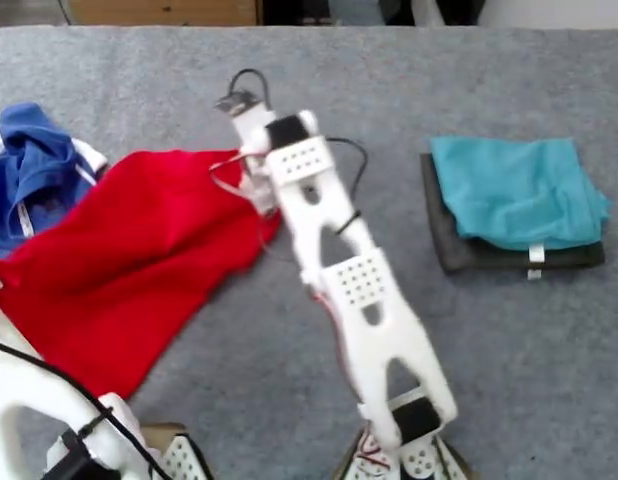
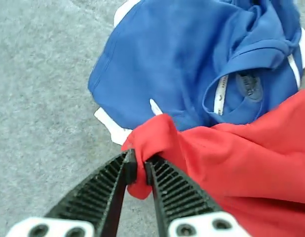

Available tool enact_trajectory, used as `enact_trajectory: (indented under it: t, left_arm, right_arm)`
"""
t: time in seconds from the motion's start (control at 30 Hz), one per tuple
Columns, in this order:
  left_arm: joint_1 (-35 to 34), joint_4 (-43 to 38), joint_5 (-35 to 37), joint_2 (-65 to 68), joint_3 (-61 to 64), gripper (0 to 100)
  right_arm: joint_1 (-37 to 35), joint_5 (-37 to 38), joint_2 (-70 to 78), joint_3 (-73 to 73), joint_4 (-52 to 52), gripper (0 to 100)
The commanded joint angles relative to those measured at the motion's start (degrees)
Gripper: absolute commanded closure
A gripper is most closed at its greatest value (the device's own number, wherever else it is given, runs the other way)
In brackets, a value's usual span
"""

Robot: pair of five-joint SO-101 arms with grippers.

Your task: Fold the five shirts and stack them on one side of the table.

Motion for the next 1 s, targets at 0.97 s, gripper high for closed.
enact_trajectory:
  t: [0.97]
  left_arm:
    - [12.62, 11.43, -13.01, -0.53, -0.84, 97]
  right_arm:
    - [26.46, 47.82, -104.48, 102.02, 0.70, 85.5]
